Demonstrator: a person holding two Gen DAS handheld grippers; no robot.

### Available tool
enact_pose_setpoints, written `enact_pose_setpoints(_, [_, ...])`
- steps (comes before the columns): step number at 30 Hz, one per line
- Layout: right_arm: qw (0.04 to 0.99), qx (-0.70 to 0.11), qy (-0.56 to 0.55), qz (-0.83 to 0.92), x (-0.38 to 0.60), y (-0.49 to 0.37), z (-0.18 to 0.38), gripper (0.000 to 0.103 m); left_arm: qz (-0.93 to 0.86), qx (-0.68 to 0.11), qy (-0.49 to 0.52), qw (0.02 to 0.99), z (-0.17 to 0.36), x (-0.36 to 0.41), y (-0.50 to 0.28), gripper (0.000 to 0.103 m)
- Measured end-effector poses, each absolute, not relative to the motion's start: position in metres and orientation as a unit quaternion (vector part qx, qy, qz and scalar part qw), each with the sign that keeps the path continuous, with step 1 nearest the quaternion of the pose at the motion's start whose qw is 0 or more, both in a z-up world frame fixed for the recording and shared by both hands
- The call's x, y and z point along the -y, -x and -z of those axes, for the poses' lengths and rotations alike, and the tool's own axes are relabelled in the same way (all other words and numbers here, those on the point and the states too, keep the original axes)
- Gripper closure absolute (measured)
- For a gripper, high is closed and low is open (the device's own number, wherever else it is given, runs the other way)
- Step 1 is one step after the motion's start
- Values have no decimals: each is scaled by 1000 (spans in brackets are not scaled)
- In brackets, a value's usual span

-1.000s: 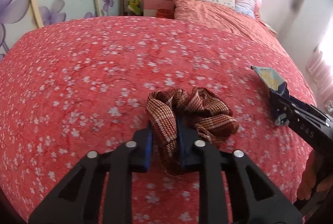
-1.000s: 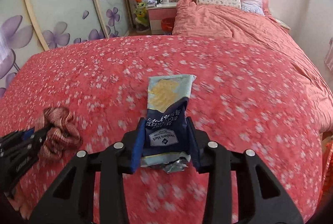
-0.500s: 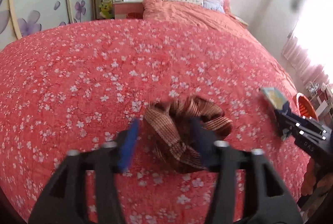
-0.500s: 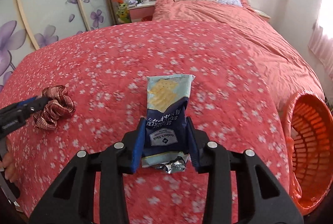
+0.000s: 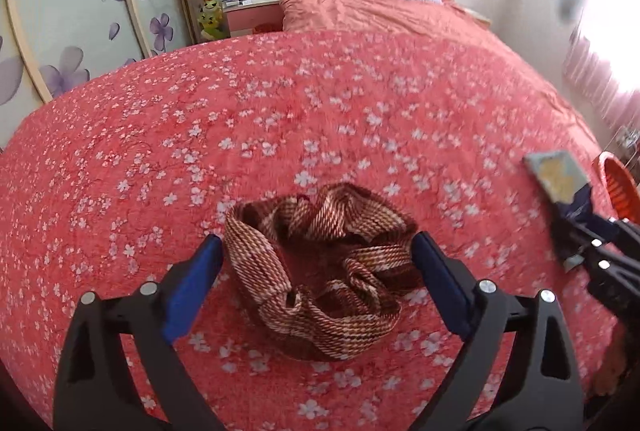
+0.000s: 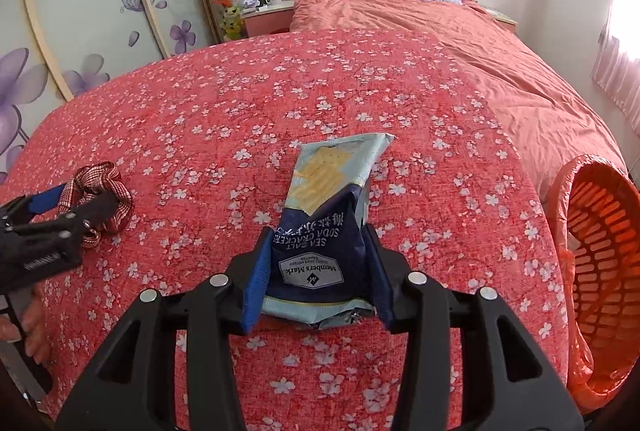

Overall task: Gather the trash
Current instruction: 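Lift the scrunchie and cracker packet and carry both toward the orange basket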

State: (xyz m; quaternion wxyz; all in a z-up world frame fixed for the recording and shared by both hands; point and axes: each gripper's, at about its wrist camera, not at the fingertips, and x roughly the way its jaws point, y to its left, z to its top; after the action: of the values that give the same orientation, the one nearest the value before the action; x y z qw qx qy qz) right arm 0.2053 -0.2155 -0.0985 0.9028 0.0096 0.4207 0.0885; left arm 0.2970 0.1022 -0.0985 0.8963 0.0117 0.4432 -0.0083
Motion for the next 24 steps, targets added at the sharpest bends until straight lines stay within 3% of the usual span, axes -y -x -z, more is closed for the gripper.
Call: enact_pose_setpoints(24, [903,-421,-12,-88,217,-207,101,56,-8,-451,7,892,109,-105,-293,9])
